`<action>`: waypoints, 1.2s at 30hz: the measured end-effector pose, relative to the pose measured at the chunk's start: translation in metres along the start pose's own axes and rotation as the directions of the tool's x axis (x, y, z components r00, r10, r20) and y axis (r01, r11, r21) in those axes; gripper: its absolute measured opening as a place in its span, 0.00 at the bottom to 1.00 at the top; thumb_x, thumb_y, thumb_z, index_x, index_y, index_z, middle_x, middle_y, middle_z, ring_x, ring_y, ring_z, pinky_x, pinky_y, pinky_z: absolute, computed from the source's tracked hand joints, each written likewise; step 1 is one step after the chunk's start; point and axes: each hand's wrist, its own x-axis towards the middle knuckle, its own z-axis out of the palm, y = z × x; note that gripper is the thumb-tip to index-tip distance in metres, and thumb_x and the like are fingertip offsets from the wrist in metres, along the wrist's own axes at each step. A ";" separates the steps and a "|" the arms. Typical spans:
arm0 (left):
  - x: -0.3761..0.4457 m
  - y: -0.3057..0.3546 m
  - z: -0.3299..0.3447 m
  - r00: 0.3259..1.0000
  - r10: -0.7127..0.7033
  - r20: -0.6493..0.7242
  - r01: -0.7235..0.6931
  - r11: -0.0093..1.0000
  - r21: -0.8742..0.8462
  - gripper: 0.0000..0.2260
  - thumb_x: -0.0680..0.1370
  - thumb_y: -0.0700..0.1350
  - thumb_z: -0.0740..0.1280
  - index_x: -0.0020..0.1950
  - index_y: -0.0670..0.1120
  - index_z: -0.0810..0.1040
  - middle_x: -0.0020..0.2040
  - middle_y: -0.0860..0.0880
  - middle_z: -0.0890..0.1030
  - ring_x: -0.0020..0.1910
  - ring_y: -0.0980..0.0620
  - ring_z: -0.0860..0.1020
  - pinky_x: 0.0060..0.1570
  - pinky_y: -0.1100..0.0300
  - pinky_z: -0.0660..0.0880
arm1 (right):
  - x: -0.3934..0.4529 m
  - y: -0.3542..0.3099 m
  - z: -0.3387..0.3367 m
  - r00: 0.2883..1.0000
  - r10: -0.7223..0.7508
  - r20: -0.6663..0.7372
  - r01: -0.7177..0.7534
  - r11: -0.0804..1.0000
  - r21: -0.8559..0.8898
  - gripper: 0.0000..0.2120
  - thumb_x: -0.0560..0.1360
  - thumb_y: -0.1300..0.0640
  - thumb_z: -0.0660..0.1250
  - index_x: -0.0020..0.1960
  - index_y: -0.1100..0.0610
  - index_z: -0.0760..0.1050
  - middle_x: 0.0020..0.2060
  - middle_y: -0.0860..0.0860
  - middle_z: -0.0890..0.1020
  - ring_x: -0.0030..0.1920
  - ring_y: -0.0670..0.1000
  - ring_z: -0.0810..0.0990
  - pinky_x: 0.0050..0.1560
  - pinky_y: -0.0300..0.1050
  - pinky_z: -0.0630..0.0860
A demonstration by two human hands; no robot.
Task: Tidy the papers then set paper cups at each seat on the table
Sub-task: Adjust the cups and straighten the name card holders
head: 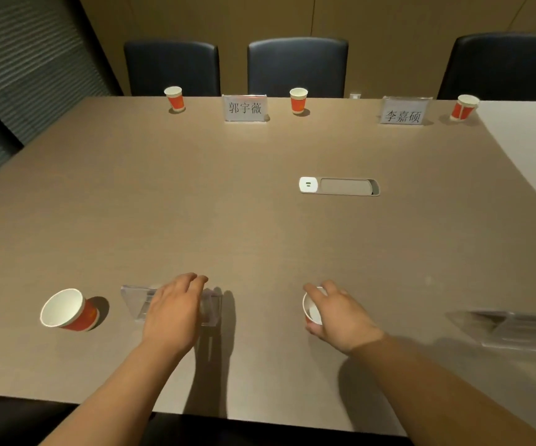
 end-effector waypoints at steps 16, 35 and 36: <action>0.026 -0.016 0.018 0.993 0.008 0.119 -0.030 0.981 0.190 0.18 0.75 0.40 0.66 0.62 0.56 0.75 0.58 0.54 0.80 0.60 0.49 0.76 0.57 0.53 0.69 | 0.010 -0.030 0.015 0.998 0.052 0.021 -0.047 0.980 -0.193 0.35 0.73 0.44 0.69 0.75 0.46 0.56 0.67 0.53 0.68 0.64 0.56 0.71 0.56 0.47 0.73; -0.061 -0.194 -0.034 0.992 0.014 0.124 0.012 0.979 -0.202 0.05 0.77 0.47 0.63 0.50 0.51 0.77 0.48 0.52 0.80 0.48 0.45 0.80 0.44 0.55 0.78 | -0.003 -0.248 0.016 0.943 -0.331 -0.021 0.329 0.942 -0.065 0.14 0.79 0.44 0.57 0.38 0.49 0.68 0.41 0.51 0.80 0.45 0.56 0.79 0.41 0.47 0.70; -0.064 -0.212 -0.037 0.991 0.020 0.131 0.008 0.977 -0.212 0.05 0.77 0.49 0.63 0.49 0.51 0.76 0.48 0.52 0.80 0.48 0.45 0.80 0.44 0.55 0.78 | 0.001 -0.266 0.021 0.947 -0.319 -0.028 0.317 0.947 -0.057 0.15 0.78 0.43 0.57 0.37 0.50 0.68 0.42 0.52 0.81 0.45 0.56 0.79 0.41 0.47 0.69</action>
